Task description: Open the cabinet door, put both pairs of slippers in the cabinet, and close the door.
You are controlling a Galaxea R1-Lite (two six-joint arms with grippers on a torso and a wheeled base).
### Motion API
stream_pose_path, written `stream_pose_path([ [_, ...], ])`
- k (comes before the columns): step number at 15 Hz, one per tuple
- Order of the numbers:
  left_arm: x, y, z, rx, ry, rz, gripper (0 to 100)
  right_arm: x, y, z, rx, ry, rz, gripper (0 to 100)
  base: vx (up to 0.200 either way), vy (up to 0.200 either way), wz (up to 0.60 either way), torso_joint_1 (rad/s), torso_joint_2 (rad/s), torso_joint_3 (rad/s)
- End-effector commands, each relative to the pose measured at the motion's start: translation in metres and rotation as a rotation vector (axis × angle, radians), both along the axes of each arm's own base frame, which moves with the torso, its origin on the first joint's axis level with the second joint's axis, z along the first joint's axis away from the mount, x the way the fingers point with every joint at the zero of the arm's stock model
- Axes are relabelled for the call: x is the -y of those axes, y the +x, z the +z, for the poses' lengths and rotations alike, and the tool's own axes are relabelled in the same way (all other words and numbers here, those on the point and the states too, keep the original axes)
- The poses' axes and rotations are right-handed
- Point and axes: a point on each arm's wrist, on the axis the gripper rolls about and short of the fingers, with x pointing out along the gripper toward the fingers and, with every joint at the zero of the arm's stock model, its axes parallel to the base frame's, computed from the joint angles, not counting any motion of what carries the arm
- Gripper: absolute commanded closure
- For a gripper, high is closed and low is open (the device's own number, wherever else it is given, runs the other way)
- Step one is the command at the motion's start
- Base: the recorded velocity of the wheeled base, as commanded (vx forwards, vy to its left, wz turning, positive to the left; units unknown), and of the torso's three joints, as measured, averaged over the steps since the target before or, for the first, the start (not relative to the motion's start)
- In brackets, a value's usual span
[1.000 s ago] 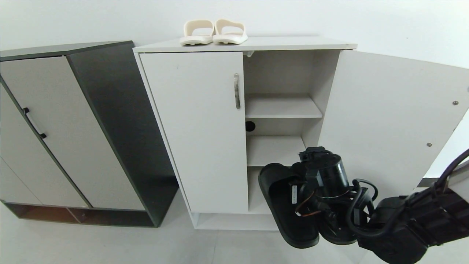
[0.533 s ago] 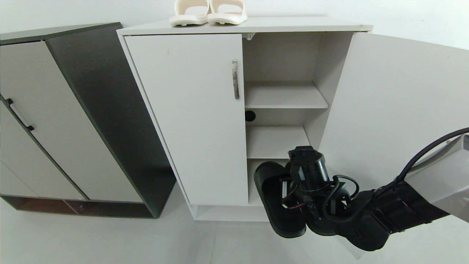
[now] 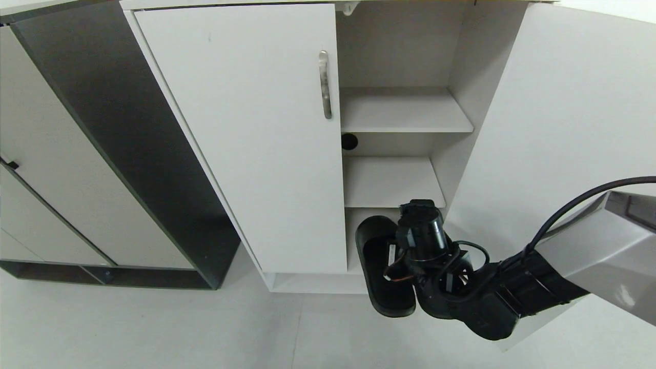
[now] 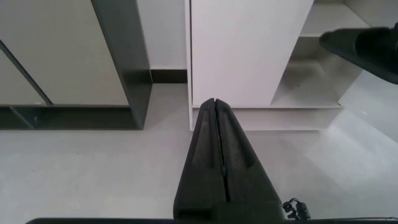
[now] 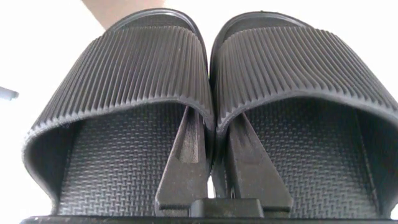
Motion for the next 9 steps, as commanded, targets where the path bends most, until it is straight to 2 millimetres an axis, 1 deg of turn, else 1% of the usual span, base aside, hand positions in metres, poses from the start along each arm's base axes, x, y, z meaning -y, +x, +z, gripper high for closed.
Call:
stream_pose_path([
  [1,0.0,0.0,0.0,-0.001,-0.001,0.001,100,-0.001,0.001,0.0,0.029,0.015,-0.008,100,0.0,0.0,0.0,0.0,0.0,0.0],
  [3,0.0,0.0,0.0,-0.001,-0.001,0.001,100,-0.002,0.002,-0.004,0.085,0.012,-0.014,100,0.0,0.0,0.0,0.0,0.0,0.0],
  [5,0.0,0.0,0.0,0.0,-0.001,0.001,100,-0.001,0.002,-0.019,0.123,-0.027,0.0,100,0.0,0.0,0.0,0.0,0.0,0.0],
  [7,0.0,0.0,0.0,0.0,-0.001,0.001,100,0.0,0.005,-0.038,0.237,-0.067,0.01,100,0.0,0.0,0.0,0.0,0.0,0.0],
  [9,0.0,0.0,0.0,-0.001,-0.001,0.001,100,0.003,0.009,-0.042,0.28,-0.07,-0.004,100,0.0,0.0,0.0,0.0,0.0,0.0],
])
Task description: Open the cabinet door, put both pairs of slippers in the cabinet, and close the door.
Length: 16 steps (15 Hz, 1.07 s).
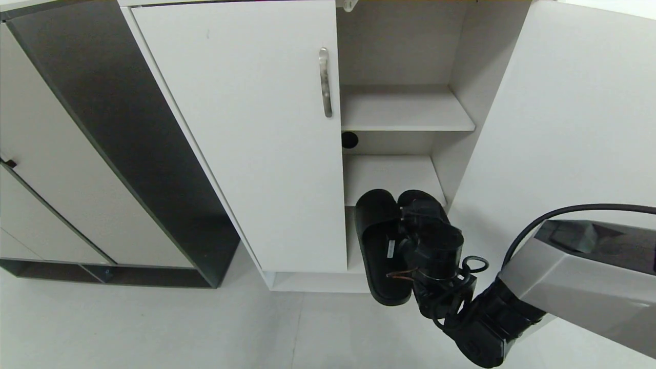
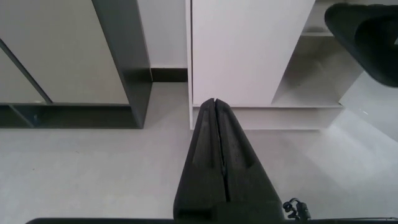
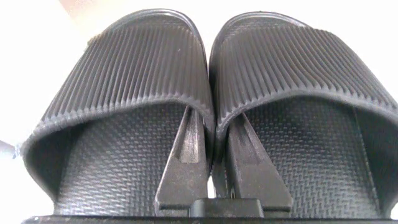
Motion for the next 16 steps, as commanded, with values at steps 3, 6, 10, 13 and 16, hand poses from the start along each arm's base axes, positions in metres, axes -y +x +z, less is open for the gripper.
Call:
stream_pose_path([
  [3,0.0,0.0001,0.0002,0.0,0.001,0.001,100,0.0019,0.003,-0.0234,-0.036,-0.048,-0.008,100,0.0,0.0,0.0,0.0,0.0,0.0],
  [6,0.0,0.0001,0.0,-0.002,0.001,0.001,100,0.0018,0.0032,-0.0225,-0.03,-0.044,-0.009,100,0.0,0.0,0.0,0.0,0.0,0.0],
  [10,0.0,0.0001,0.0,-0.002,0.001,0.001,100,0.0024,0.0042,-0.0228,-0.032,-0.054,-0.042,100,0.05,0.0,0.0,0.001,0.0,0.001],
  [13,0.0,0.0001,0.0,-0.002,0.001,0.001,100,0.0022,0.0066,-0.0201,-0.024,-0.045,-0.06,100,0.2,0.0,0.0,-0.002,0.01,0.002],
  [16,0.0,0.0001,0.0,-0.002,0.001,0.001,100,0.0027,0.007,-0.0201,-0.024,-0.047,-0.062,100,0.2,0.0,0.0,0.005,0.0,0.001],
])
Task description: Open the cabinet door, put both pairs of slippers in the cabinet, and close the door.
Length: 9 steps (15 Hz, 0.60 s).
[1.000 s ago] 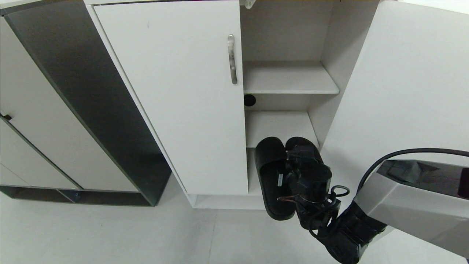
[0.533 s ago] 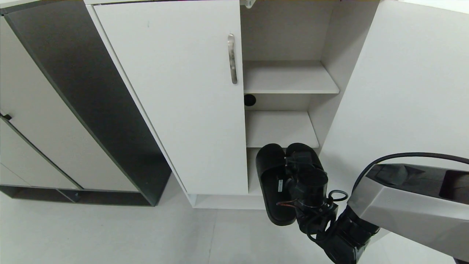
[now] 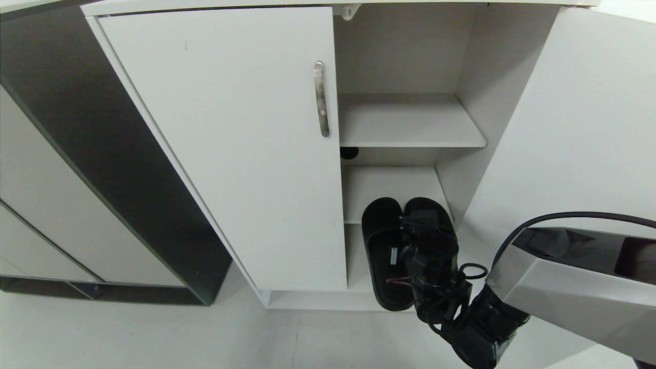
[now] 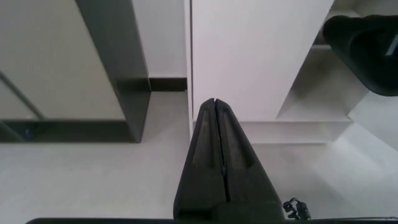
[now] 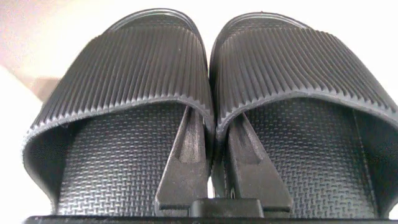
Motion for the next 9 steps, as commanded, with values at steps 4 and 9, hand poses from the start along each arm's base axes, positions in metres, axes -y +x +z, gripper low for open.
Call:
stream_pose_path([
  [4,0.0,0.0,0.0,-0.001,-0.002,0.001,100,0.002,0.002,0.0,-0.001,0.002,-0.006,100,0.1,0.0,0.0,0.001,0.0,-0.001],
  [9,0.0,0.0,0.0,-0.001,-0.002,0.001,100,-0.008,0.023,0.009,-0.075,0.045,-0.013,100,0.0,0.0,0.0,0.0,0.0,0.0],
])
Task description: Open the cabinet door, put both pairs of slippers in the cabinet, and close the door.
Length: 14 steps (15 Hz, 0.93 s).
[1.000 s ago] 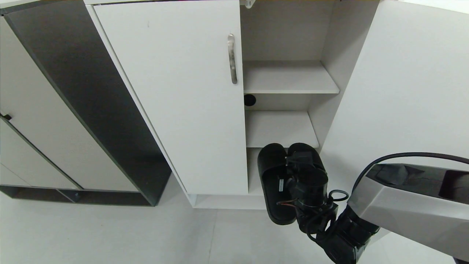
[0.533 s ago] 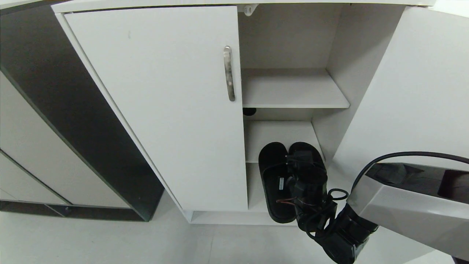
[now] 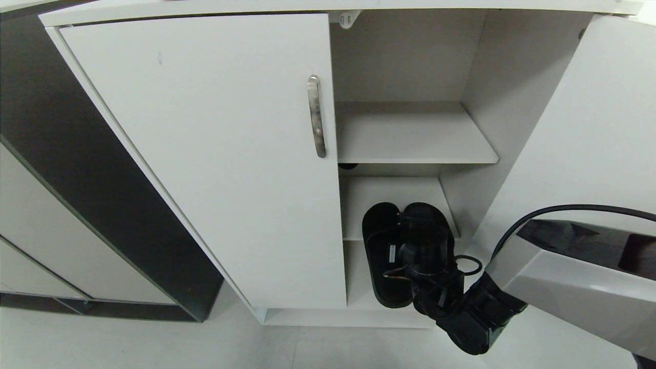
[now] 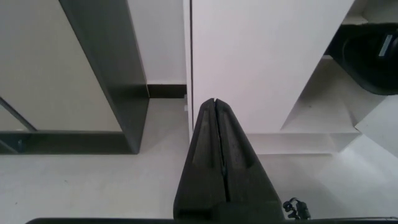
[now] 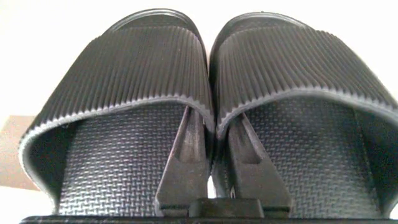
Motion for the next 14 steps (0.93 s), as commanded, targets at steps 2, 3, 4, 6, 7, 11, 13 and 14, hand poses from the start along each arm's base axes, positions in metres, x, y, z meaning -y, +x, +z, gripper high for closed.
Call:
stream_pose_path([
  [2,0.0,0.0,0.0,-0.002,0.001,0.001,100,-0.013,0.021,0.012,0.011,0.061,0.011,100,0.0,0.0,0.0,0.0,0.0,0.0],
  [3,0.0,0.0,0.0,-0.002,0.003,0.001,100,-0.012,0.032,0.009,0.018,0.065,-0.001,100,0.0,0.0,0.0,0.0,0.0,0.0],
  [4,0.0,0.0,0.0,-0.002,0.001,0.001,100,-0.012,0.041,0.009,0.023,0.064,-0.013,100,0.0,0.0,0.0,0.0,0.0,0.0],
  [6,0.0,0.0,0.0,-0.002,0.003,0.001,100,-0.01,0.054,0.009,0.023,0.063,-0.032,100,0.0,0.0,0.0,0.0,0.0,0.0],
  [7,0.0,0.0,0.0,-0.002,0.003,0.001,100,-0.011,0.064,0.008,0.033,0.071,-0.042,100,0.0,0.0,0.0,0.0,0.0,0.0],
  [11,0.0,0.0,0.0,-0.002,0.003,0.001,100,-0.014,0.085,0.019,0.046,0.07,-0.055,100,0.0,0.0,0.0,0.0,0.0,0.0],
  [13,0.0,0.0,0.0,-0.002,0.003,0.002,100,-0.012,0.093,0.026,0.047,0.062,-0.066,100,0.0,0.0,0.0,0.0,0.0,0.0],
  [14,0.0,0.0,0.0,-0.002,0.003,0.002,100,-0.01,0.096,0.029,0.054,0.058,-0.069,100,0.0,0.0,0.0,0.0,0.0,0.0],
])
